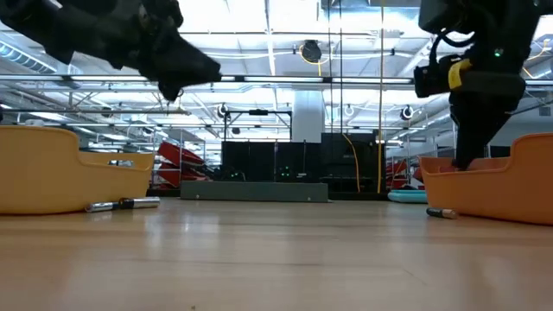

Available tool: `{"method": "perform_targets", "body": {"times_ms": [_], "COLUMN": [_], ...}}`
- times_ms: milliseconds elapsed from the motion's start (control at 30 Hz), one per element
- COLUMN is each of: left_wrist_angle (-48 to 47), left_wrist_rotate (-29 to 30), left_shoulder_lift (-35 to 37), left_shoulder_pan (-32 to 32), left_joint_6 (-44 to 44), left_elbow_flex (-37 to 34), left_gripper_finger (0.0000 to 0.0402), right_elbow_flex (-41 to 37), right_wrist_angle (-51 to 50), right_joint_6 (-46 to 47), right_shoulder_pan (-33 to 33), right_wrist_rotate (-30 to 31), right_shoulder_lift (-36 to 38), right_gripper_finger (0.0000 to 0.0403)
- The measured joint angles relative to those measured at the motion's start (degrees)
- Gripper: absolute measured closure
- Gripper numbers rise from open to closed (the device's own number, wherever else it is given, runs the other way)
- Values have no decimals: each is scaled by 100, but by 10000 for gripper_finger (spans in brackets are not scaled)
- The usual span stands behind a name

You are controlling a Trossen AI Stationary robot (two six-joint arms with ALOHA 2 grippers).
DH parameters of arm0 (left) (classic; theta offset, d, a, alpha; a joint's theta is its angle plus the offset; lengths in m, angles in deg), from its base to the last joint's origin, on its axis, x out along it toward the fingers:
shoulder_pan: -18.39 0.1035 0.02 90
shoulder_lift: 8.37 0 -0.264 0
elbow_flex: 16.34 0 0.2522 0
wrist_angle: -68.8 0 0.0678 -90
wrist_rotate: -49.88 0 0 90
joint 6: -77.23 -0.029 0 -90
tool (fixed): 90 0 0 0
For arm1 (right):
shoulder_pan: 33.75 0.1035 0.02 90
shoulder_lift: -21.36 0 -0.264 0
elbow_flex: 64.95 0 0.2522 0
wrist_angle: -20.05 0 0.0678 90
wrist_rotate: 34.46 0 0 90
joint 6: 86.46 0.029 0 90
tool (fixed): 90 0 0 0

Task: Sort batteries
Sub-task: Put the black battery into the orange bin, then put the silver battery into the yellow bin

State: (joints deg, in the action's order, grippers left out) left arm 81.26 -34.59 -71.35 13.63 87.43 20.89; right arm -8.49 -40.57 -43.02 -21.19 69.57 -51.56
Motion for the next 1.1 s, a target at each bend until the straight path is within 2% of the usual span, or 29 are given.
{"method": "perform_targets", "body": {"times_ms": [100,200,267,333,433,533,633,800,933,1000,1100], "left_wrist_angle": [69,89,26,-307,-1721,-3160,-4305,-6182,-7549,-7976,-8141], "left_wrist_rotate": [408,895,1322,1425,1271,1241,901,289,13,-252,-576], "left_shoulder_lift": [-2,-2,-2,-2,-131,-573,-1157,-2199,-3062,-3473,-3945], "left_shoulder_pan": [-67,-62,-6,113,383,515,516,512,512,496,445], "left_joint_6": [-332,-339,-257,-120,358,605,762,1194,1136,999,771], "left_elbow_flex": [106,246,305,432,987,1664,2409,3278,3866,4103,4325], "left_gripper_finger": [288,288,288,288,288,288,288,288,288,288,288], "right_elbow_flex": [-248,-250,-164,-125,-124,-123,-123,-118,-118,-118,-118], "right_wrist_angle": [414,413,445,598,1155,1902,2630,3433,3677,3710,3728], "right_joint_6": [-86,-204,-264,-460,-972,-1594,-2191,-3006,-3246,-3251,-3235], "right_shoulder_pan": [-2,0,11,95,227,294,328,327,250,206,199], "right_wrist_rotate": [-105,-9,217,555,1085,1831,2454,2498,2493,2493,2494], "right_shoulder_lift": [220,290,357,412,440,385,341,339,339,339,337], "right_gripper_finger": [292,258,247,245,252,263,271,279,282,282,282]}}
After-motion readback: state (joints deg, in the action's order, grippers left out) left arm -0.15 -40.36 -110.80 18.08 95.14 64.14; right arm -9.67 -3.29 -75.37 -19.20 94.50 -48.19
